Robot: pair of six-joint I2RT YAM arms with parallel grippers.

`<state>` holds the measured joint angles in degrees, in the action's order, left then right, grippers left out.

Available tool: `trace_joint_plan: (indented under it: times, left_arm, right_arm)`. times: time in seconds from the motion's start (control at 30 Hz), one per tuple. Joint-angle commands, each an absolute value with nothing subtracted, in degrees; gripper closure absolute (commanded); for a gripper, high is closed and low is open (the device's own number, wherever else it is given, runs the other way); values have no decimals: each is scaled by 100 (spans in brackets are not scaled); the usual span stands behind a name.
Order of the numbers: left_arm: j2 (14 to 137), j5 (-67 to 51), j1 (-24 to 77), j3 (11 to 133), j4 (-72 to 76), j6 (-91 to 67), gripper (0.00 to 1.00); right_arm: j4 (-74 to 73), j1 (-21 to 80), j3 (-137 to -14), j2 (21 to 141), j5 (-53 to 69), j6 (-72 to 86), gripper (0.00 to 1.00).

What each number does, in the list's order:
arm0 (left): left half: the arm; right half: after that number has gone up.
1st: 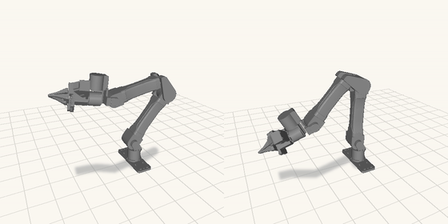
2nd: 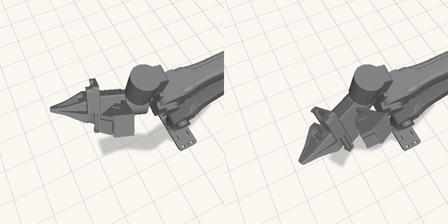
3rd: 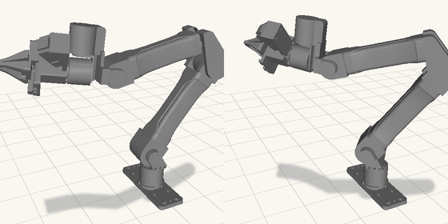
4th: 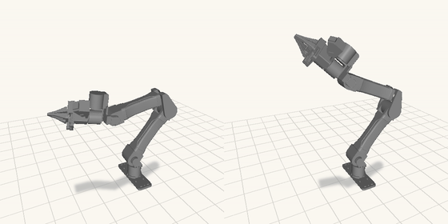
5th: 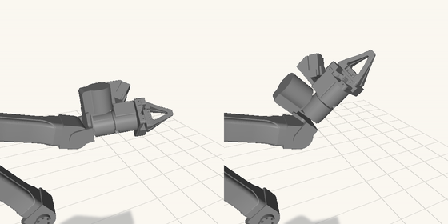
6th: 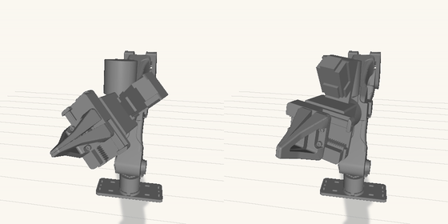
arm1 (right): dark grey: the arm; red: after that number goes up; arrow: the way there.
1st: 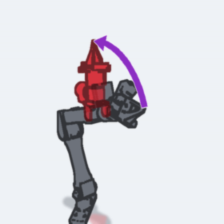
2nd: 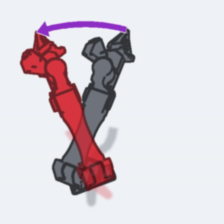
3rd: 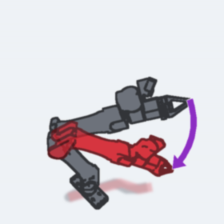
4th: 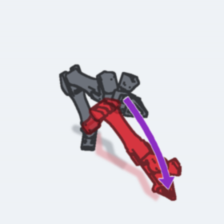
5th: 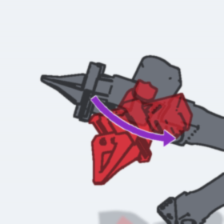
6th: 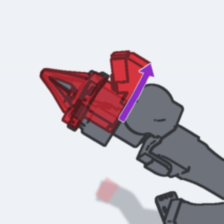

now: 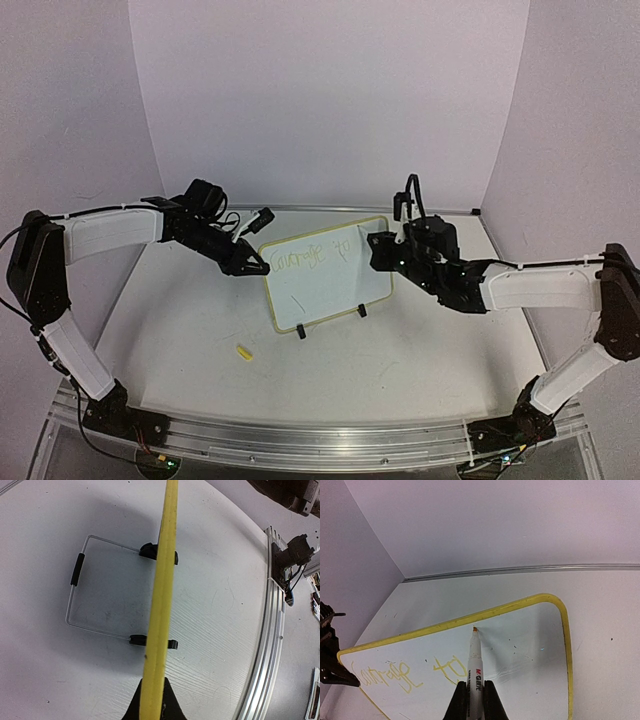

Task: Write a sentence on the whiteboard

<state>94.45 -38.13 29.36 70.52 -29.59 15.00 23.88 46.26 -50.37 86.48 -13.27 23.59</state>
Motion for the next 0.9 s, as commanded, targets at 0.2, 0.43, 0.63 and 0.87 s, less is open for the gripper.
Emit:
trace_joint_plan:
  times: [0.2,0.43,0.63,0.87]
  left_arm:
    - [9432,-2991,2944,7105,-3299,1788,100]
    - [9392,-2985,2944,7093,-3305,1793,100]
    - [9384,-2974,2945,7093,-3300,1784,100]
    - [9364,-2976,2944,7093,-3298,1779,100]
  right_arm:
    - [2433,4606,-4549,8639,-1362,2691,100]
    - [2435,4613,-4360,8512,-1288,2769,100]
    - [2527,4619,-4324,8129,-1135,2665,100]
    - [2517,4621,-4549,8254,-1195,2455,100]
